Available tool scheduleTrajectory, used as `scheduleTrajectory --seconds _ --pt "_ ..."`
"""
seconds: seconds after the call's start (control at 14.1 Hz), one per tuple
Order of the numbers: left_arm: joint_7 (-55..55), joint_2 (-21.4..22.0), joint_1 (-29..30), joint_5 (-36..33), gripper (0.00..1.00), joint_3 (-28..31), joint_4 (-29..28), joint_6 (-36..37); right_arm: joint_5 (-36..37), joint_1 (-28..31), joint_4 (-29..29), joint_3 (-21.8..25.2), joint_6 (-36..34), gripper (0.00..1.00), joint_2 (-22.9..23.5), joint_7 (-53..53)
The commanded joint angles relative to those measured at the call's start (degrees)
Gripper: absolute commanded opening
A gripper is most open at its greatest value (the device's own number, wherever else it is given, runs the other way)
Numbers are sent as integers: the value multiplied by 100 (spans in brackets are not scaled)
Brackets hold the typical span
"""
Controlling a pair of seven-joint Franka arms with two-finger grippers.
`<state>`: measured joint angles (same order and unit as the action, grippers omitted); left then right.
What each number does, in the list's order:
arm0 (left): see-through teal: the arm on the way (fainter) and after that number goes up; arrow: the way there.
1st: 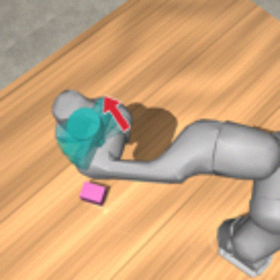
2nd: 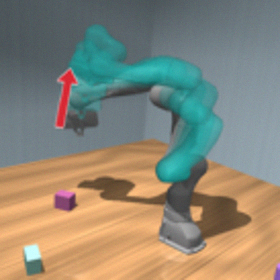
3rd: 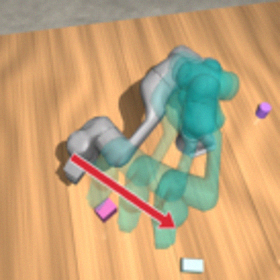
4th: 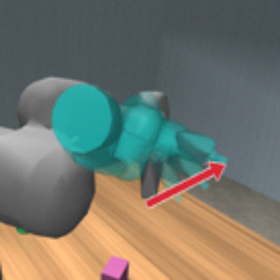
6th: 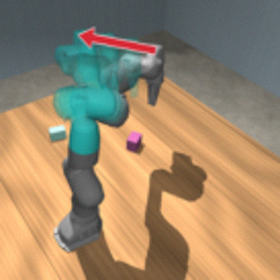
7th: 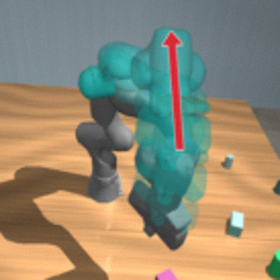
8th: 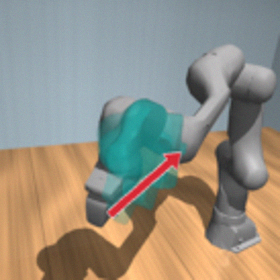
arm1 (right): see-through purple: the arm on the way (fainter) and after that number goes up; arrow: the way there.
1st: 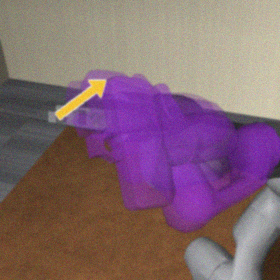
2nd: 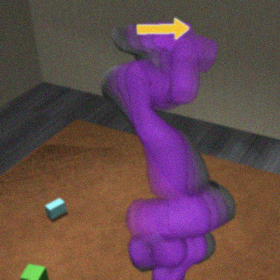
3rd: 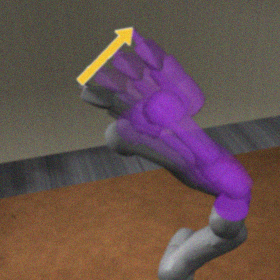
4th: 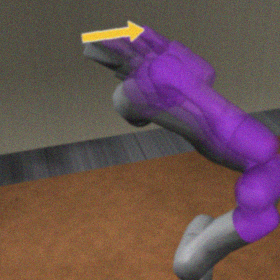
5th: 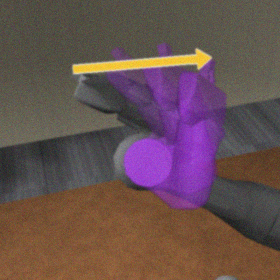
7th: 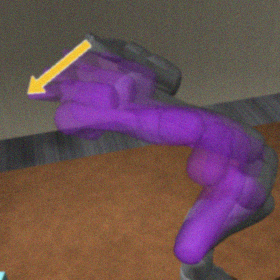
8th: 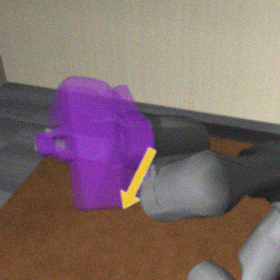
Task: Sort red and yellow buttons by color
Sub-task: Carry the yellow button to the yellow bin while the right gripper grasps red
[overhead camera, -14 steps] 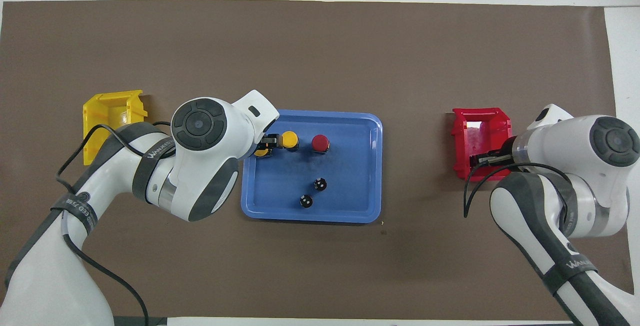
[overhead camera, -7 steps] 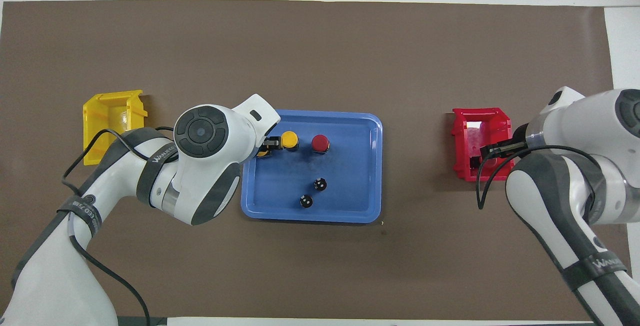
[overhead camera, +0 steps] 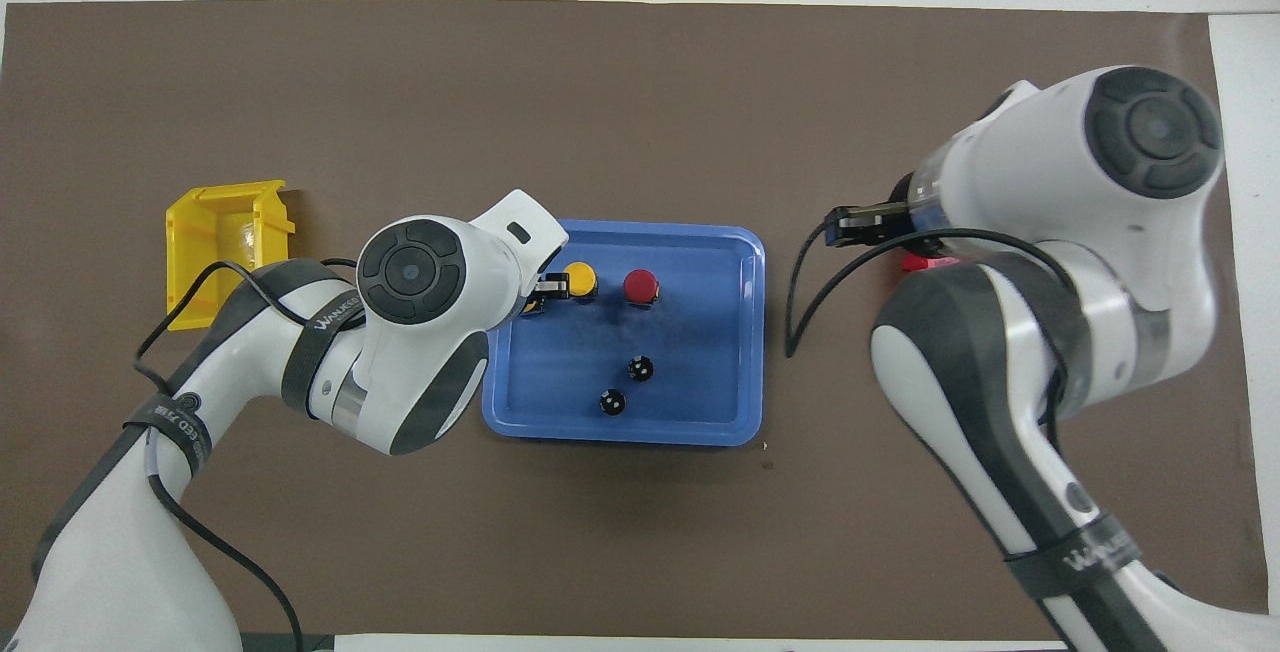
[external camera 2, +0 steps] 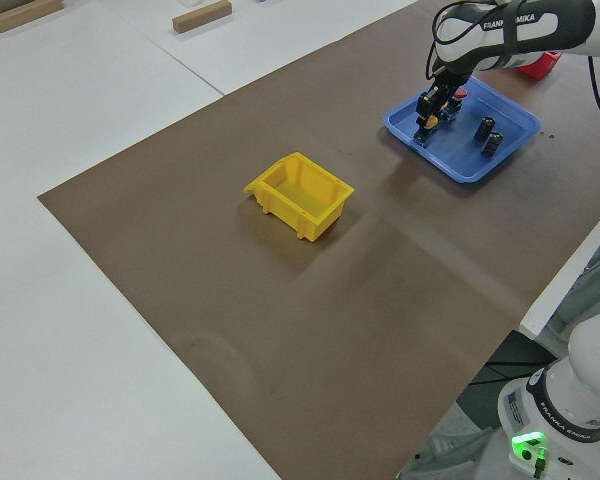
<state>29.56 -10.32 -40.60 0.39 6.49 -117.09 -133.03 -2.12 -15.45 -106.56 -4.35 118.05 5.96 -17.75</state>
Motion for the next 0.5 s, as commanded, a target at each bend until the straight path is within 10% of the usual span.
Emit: scheduleTrajectory --seconds 0.0,0.43 --pt "85 206 -106 49 2 81 193 564 -52 -72 91 22 104 69 90 -324" --pt "-772 1171 672 128 2 187 441 2051 27 -896 440 22 553 70 641 -1378"
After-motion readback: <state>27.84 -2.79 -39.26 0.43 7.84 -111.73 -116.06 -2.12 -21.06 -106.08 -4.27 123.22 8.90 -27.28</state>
